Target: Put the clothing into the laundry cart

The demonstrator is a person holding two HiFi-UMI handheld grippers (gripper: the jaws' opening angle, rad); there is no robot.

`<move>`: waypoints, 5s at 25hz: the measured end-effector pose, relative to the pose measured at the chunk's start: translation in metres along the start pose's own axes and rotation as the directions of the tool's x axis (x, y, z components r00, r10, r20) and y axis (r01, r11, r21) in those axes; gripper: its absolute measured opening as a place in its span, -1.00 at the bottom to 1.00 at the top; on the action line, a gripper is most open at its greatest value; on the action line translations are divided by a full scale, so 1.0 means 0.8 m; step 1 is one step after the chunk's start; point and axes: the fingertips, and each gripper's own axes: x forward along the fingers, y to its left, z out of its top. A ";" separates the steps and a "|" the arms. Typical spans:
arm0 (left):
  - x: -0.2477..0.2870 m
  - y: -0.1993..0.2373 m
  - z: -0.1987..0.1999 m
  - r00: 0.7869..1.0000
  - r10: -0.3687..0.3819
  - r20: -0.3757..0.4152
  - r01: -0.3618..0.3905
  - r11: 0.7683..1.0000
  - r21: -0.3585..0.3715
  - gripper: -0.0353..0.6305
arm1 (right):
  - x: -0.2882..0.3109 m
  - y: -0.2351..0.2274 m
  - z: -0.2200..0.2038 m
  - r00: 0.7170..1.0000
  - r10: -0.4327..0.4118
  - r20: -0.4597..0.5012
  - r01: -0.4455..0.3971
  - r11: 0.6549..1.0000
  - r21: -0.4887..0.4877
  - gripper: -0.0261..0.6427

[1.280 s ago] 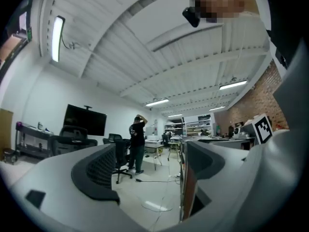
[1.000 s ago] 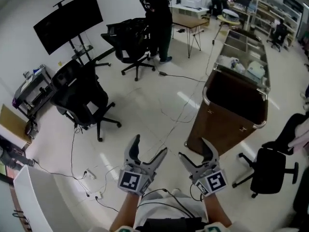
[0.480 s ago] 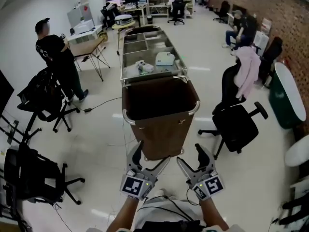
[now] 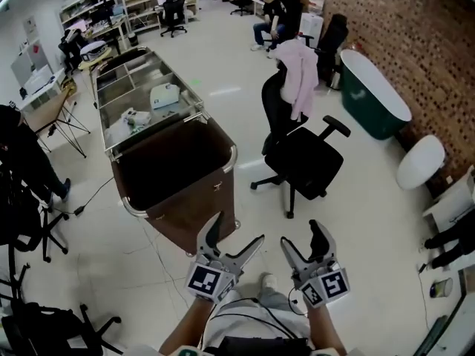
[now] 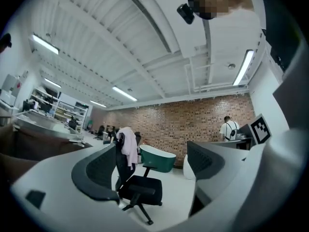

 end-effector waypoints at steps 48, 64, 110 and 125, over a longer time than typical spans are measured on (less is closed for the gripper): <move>0.650 -0.067 -0.035 0.999 0.030 0.039 -0.031 1.000 0.007 0.44 | 0.212 -0.628 0.040 0.999 0.037 0.019 -0.037 0.999 0.015 0.14; 0.679 0.080 -0.027 0.953 0.303 0.002 -0.302 0.951 0.070 0.44 | 0.501 -0.701 0.111 0.931 0.362 -0.031 -0.359 0.901 -0.244 0.14; 0.643 0.111 -0.014 0.677 0.736 0.018 -0.733 0.672 0.106 0.44 | 0.837 -0.765 -0.054 0.544 0.109 -0.832 -0.644 -0.582 -0.497 -0.54; 0.578 0.129 0.012 0.706 0.698 0.118 -0.707 0.702 0.079 0.44 | 0.747 -0.658 0.198 0.637 0.725 -0.262 -0.770 0.575 -0.277 -0.59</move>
